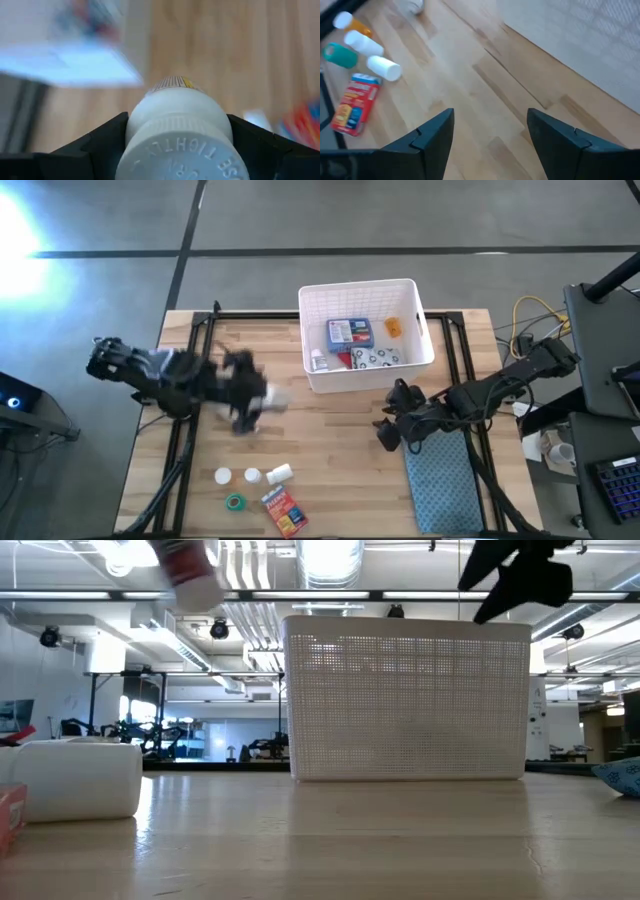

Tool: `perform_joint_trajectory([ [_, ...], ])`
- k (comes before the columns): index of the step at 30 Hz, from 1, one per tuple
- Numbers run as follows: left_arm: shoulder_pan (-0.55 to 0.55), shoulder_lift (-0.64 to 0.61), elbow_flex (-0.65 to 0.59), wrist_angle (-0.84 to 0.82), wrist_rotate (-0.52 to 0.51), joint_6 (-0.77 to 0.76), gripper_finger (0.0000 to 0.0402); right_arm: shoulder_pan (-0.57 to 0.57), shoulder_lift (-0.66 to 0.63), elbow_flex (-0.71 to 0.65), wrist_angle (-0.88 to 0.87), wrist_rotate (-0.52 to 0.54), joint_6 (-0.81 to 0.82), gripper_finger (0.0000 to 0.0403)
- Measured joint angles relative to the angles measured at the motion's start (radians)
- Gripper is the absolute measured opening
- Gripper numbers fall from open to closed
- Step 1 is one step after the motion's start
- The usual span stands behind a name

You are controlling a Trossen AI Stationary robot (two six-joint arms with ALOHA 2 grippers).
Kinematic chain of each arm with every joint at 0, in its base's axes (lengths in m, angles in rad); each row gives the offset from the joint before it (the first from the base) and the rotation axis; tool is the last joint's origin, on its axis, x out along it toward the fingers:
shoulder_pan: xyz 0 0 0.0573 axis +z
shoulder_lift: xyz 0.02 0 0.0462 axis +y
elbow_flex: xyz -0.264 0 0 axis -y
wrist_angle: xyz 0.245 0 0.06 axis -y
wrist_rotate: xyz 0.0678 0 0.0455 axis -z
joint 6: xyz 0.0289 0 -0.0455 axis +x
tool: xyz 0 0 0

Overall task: Pick & place medical supplies in basket/bin
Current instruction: Put the purple and white medicine bottle into the white bin, then put the left white medicine bottle into the white bin

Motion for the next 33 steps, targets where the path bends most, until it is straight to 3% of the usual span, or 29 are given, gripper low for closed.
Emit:
perform_joint_trajectory([
  [3,0.132,0.039,0.109,0.130,-0.041,0.150,0.0279,0.003,-0.001,0.021,0.000,0.001,-0.013,0.0240],
  [8,0.347,0.158,0.238,0.378,-0.012,0.418,0.0279,0.007,-0.001,0.044,0.003,0.000,-0.012,0.0240],
  [16,0.562,0.479,0.435,0.374,0.049,0.525,0.0304,0.034,0.000,0.057,0.002,-0.001,0.013,0.0240],
  [26,0.553,0.756,0.810,0.035,-0.001,0.529,0.0330,0.089,0.000,0.056,-0.005,-0.004,0.070,0.0240],
  [29,0.517,0.702,0.749,0.021,-0.036,0.502,0.0331,0.093,0.001,0.053,-0.008,-0.004,0.059,0.0240],
  [33,0.421,0.559,0.635,-0.037,-0.031,0.348,0.0331,0.095,0.001,0.050,-0.012,-0.017,0.027,0.0240],
])
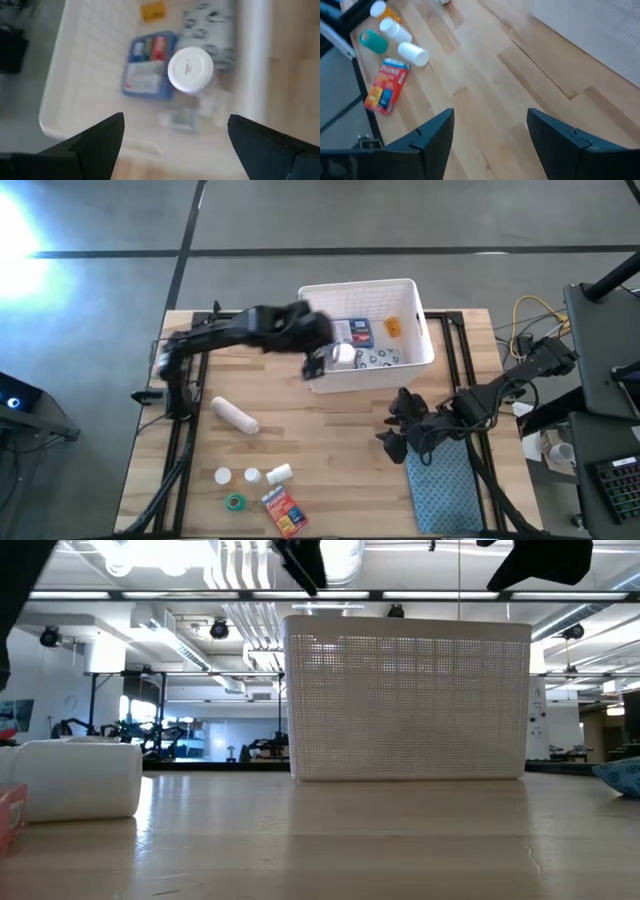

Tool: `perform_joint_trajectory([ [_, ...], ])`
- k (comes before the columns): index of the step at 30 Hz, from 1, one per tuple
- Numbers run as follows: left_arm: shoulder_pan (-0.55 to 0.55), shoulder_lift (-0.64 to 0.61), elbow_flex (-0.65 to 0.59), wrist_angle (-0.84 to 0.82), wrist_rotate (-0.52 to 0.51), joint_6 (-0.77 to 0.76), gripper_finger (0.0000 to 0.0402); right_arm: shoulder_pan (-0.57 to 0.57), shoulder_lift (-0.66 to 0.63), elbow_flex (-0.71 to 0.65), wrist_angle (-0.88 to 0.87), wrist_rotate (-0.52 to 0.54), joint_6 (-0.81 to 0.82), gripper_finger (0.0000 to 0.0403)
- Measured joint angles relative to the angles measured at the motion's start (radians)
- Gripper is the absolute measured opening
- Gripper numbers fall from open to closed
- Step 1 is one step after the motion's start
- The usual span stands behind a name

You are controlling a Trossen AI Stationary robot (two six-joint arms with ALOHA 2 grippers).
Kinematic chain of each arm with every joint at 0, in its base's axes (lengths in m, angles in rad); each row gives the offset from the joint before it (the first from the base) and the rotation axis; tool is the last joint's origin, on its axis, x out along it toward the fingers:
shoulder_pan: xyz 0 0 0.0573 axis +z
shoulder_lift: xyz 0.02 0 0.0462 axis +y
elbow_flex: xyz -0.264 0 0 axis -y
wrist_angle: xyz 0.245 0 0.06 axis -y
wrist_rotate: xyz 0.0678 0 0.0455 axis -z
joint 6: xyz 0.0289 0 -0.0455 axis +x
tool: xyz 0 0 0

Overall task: Pick & place medical supplies in basket/bin
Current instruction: Put the left white medicine bottle into the white bin

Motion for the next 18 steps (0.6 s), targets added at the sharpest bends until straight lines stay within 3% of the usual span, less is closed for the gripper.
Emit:
perform_joint_trajectory([
  [7,-0.238,-0.297,-0.343,0.064,0.009,-0.272,0.0332,0.001,0.000,-0.003,-0.003,-0.075,-0.113,0.0240],
  [12,-0.420,-0.492,-0.631,0.178,0.040,-0.631,0.0332,0.003,0.000,-0.013,0.015,-0.137,-0.168,0.0240],
  [18,-0.656,-0.631,-0.930,0.378,0.049,-0.999,0.0330,0.035,0.040,-0.013,0.075,-0.184,-0.188,0.0240],
])
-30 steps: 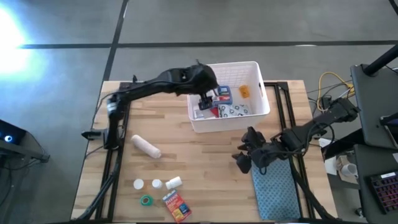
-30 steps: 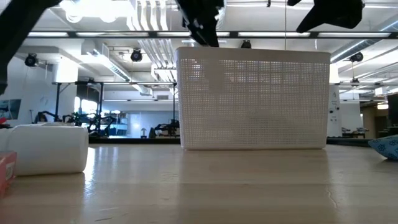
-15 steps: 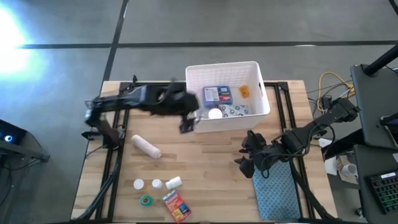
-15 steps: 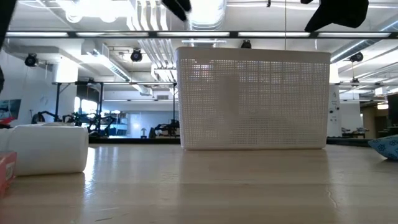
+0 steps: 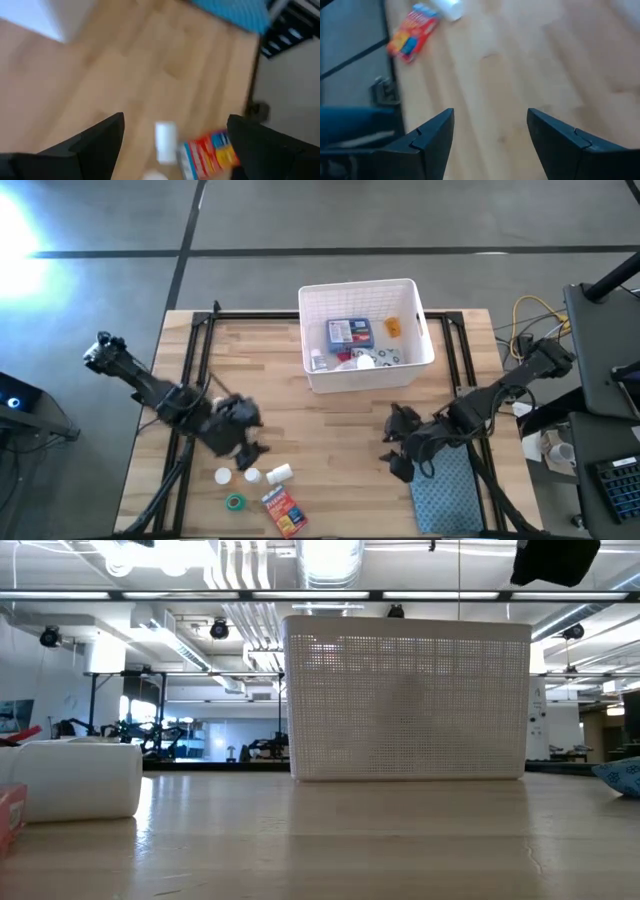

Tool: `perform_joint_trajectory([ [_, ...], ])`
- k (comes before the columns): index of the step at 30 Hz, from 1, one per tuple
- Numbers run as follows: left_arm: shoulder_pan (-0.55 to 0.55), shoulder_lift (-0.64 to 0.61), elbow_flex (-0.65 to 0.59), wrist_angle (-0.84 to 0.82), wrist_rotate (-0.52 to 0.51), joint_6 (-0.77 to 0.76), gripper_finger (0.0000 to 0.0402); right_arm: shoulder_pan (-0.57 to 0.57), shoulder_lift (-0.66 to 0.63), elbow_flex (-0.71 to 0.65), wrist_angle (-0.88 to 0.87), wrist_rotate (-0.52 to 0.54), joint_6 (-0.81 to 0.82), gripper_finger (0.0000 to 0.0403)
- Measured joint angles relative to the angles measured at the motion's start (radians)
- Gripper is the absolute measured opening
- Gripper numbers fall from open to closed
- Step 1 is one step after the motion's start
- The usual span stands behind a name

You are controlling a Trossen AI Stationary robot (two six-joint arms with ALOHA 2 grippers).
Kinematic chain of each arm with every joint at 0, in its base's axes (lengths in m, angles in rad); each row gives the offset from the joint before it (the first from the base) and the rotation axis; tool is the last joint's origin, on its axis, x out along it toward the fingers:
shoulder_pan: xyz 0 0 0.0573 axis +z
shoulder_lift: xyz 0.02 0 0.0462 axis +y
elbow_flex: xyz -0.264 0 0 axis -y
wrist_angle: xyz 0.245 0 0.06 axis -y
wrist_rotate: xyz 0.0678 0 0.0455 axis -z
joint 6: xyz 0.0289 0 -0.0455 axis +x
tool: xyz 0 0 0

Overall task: Pick & place medical supplies in basket/bin
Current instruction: Put the left white medicine bottle into the white bin

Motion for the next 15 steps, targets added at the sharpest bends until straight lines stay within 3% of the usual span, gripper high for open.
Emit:
perform_joint_trajectory([
  [4,-0.150,0.000,-0.117,0.055,0.014,-0.076,0.0323,0.043,0.085,0.000,0.106,-0.067,-0.046,0.0240],
  [8,-0.267,0.036,-0.148,0.071,0.022,-0.210,0.0319,0.077,0.171,0.000,0.152,-0.076,-0.056,0.0240],
  [15,-0.335,0.123,-0.124,0.069,0.018,-0.192,0.0318,0.093,0.237,0.000,0.161,-0.068,-0.012,0.0240],
])
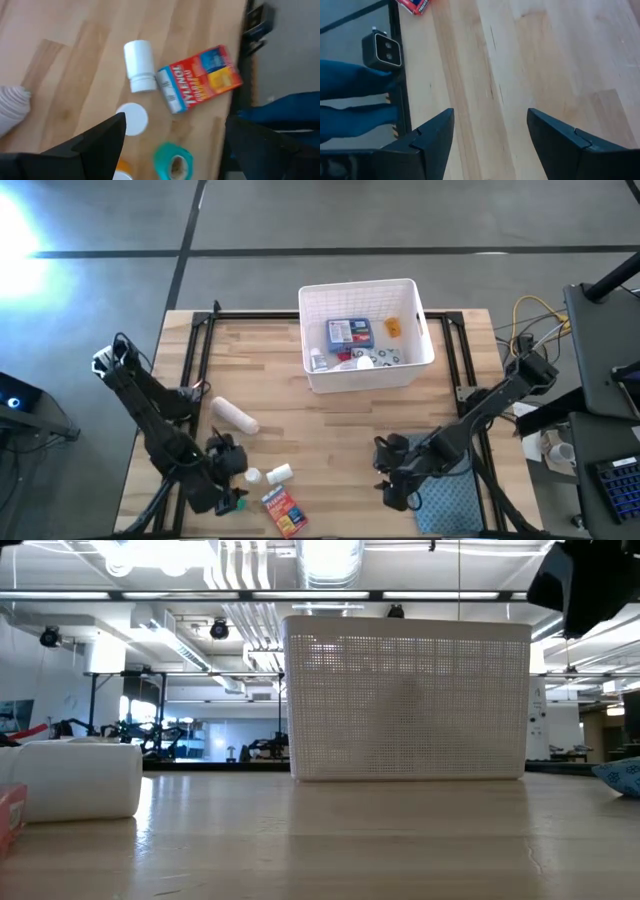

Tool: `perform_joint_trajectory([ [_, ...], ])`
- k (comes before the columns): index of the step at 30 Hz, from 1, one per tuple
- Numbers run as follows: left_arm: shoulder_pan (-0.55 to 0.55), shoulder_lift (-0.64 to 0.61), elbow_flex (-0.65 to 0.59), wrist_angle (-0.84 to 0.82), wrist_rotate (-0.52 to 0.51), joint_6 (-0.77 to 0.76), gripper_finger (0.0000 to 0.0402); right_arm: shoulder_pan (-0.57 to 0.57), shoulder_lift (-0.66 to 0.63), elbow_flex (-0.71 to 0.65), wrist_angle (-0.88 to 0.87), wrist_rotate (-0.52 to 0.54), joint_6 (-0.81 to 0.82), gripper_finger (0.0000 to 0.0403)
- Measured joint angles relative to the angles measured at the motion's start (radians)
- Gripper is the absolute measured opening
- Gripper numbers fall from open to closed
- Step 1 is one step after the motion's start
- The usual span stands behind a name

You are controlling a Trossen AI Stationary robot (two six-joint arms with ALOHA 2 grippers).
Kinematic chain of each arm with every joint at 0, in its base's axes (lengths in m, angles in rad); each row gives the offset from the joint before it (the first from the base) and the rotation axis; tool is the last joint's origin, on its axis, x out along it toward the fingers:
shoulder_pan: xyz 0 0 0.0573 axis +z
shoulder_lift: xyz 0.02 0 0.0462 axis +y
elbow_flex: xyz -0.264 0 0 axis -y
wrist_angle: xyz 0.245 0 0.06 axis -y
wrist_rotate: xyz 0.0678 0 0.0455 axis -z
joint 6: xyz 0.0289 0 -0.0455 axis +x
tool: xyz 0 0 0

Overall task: Pick & place medical supplies in basket/bin
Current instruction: Put the left white medicine bottle into the white bin

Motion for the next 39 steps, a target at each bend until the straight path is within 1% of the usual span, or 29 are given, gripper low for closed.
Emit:
perform_joint_trajectory([
  [6,0.000,0.108,-0.010,-0.026,-0.003,0.096,0.0318,0.000,0.056,0.000,0.057,0.036,-0.060,0.0240],
  [9,0.001,0.158,-0.002,-0.124,-0.025,0.090,0.0318,-0.002,0.090,0.000,0.065,0.040,-0.054,0.0240],
  [12,0.001,0.171,0.005,-0.152,-0.068,0.055,0.0318,-0.003,0.111,0.000,0.067,0.040,-0.028,0.0240],
  [15,0.001,0.169,-0.012,-0.105,-0.075,0.060,0.0318,-0.003,0.120,0.000,0.069,0.040,0.003,0.0240],
  [19,0.000,0.168,-0.050,-0.035,-0.070,0.116,0.0318,-0.007,0.127,0.000,0.070,0.047,0.027,0.0240],
  [29,0.001,0.168,-0.186,0.206,-0.066,0.119,0.0318,-0.029,0.129,0.000,0.068,0.059,0.021,0.0240],
  [39,0.004,0.167,-0.275,0.235,-0.066,0.116,0.0318,-0.060,0.129,0.000,0.068,0.059,-0.023,0.0240],
])
